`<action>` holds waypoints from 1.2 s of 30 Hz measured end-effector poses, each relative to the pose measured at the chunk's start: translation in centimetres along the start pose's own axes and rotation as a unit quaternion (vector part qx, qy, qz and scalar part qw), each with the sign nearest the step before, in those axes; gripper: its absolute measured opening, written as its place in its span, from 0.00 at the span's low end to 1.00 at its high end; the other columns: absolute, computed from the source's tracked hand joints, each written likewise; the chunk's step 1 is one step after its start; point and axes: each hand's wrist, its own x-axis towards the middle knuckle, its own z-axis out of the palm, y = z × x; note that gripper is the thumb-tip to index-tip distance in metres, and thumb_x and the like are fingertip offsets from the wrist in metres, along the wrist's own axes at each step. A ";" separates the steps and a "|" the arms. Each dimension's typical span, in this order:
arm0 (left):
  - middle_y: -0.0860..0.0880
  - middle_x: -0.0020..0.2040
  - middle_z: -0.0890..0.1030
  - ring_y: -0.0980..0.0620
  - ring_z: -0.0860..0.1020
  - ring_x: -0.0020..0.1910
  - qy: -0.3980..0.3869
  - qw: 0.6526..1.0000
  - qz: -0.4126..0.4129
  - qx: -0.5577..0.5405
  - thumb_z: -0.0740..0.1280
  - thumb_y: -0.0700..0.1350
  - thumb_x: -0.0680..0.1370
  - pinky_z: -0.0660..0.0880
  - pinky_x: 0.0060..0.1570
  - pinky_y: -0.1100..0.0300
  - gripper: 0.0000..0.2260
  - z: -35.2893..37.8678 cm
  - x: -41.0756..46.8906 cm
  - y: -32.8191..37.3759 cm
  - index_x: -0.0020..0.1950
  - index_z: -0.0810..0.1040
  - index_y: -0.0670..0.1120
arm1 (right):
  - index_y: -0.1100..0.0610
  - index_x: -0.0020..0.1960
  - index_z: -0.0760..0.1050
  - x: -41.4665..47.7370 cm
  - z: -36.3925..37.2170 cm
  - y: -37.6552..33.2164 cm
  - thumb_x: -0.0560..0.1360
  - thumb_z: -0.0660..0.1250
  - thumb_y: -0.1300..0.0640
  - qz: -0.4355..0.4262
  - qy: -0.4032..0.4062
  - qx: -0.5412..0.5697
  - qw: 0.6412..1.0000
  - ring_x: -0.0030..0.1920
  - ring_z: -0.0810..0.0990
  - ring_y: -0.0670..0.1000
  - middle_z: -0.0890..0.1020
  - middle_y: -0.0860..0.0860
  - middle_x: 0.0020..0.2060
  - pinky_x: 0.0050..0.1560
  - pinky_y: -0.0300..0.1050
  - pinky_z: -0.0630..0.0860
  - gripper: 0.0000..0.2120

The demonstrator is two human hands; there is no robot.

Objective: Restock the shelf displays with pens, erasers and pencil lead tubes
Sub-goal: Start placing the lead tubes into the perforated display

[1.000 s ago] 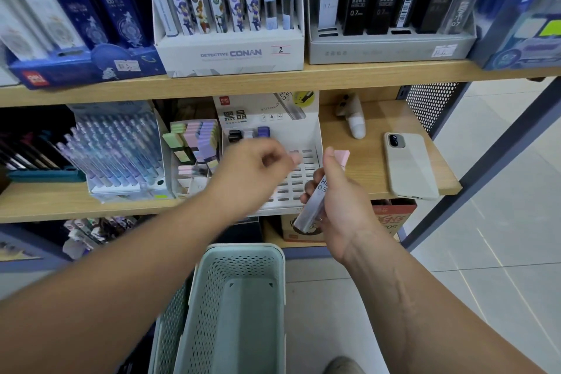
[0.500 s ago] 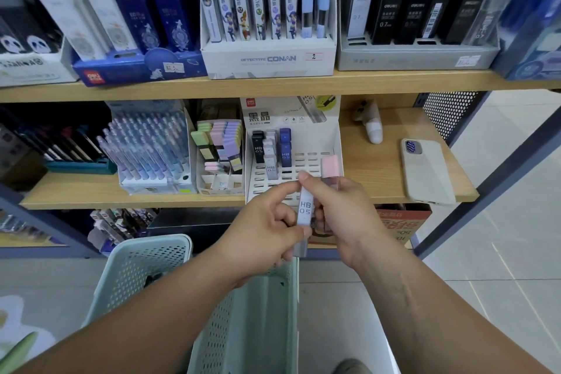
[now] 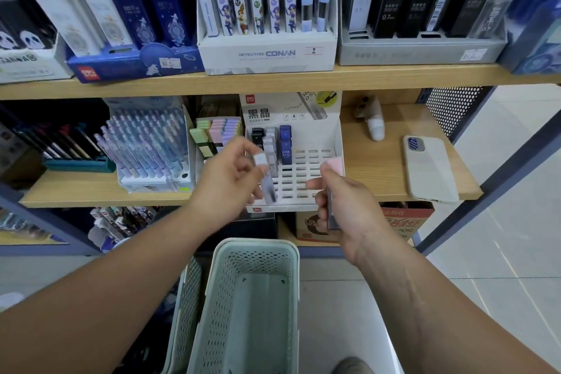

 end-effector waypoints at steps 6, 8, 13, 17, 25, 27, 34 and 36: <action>0.47 0.34 0.83 0.49 0.83 0.32 0.011 0.995 0.024 0.101 0.68 0.41 0.80 0.77 0.36 0.56 0.06 -0.4 2.5 -0.8 0.50 0.71 0.49 | 0.58 0.47 0.81 0.8 -0.7 0.1 0.81 0.65 0.50 -0.015 0.055 0.054 0.997 0.27 0.65 0.47 0.71 0.49 0.29 0.27 0.41 0.62 0.12; 0.47 0.33 0.82 0.50 0.82 0.30 0.006 0.992 0.034 0.123 0.68 0.40 0.80 0.79 0.36 0.55 0.06 -0.1 2.8 -1.3 0.50 0.71 0.47 | 0.57 0.46 0.80 1.0 -0.9 0.1 0.81 0.66 0.51 -0.018 0.073 0.071 0.995 0.28 0.65 0.48 0.71 0.49 0.30 0.28 0.42 0.62 0.11; 0.48 0.32 0.80 0.49 0.80 0.25 -0.001 0.988 0.037 0.147 0.68 0.39 0.80 0.77 0.32 0.55 0.07 0.1 3.4 -1.9 0.49 0.71 0.47 | 0.56 0.44 0.80 1.1 -1.0 0.1 0.81 0.65 0.48 -0.012 0.085 0.079 0.993 0.29 0.66 0.48 0.71 0.49 0.30 0.30 0.43 0.63 0.13; 0.48 0.31 0.80 0.47 0.80 0.26 -0.016 0.992 0.031 0.125 0.68 0.39 0.80 0.78 0.34 0.52 0.07 0.0 3.5 -2.0 0.48 0.71 0.47 | 0.55 0.44 0.81 0.7 -0.9 -0.2 0.81 0.62 0.43 -0.001 0.088 0.072 0.993 0.28 0.69 0.47 0.73 0.47 0.29 0.31 0.42 0.67 0.18; 0.50 0.40 0.81 0.60 0.76 0.31 0.016 0.978 0.091 0.187 0.73 0.41 0.77 0.73 0.35 0.65 0.07 -0.1 4.3 -1.7 0.48 0.77 0.50 | 0.57 0.45 0.83 0.2 -0.7 -0.4 0.81 0.57 0.34 0.010 0.066 0.064 0.996 0.28 0.71 0.47 0.75 0.48 0.28 0.33 0.44 0.71 0.29; 0.51 0.41 0.81 0.64 0.76 0.31 -0.013 0.977 0.098 0.189 0.73 0.40 0.76 0.73 0.34 0.69 0.07 -0.2 4.4 -1.8 0.47 0.79 0.51 | 0.57 0.46 0.84 0.2 -0.7 -0.3 0.81 0.57 0.35 0.009 0.061 0.056 0.996 0.29 0.72 0.47 0.76 0.48 0.29 0.35 0.45 0.72 0.29; 0.49 0.46 0.86 0.49 0.82 0.45 0.037 0.927 0.196 0.319 0.75 0.42 0.75 0.80 0.48 0.55 0.10 -0.3 3.9 -3.0 0.56 0.85 0.47 | 0.55 0.46 0.85 0.0 -0.6 -0.3 0.82 0.55 0.35 -0.022 0.033 -0.019 0.999 0.36 0.80 0.50 0.86 0.52 0.37 0.42 0.47 0.74 0.29; 0.49 0.45 0.85 0.48 0.82 0.44 0.047 0.915 0.224 0.332 0.74 0.44 0.76 0.81 0.45 0.51 0.11 -0.4 3.2 -3.0 0.58 0.84 0.46 | 0.54 0.48 0.84 -0.1 -0.3 -0.4 0.83 0.55 0.39 -0.035 0.013 -0.041 0.998 0.33 0.82 0.44 0.87 0.47 0.36 0.37 0.42 0.75 0.25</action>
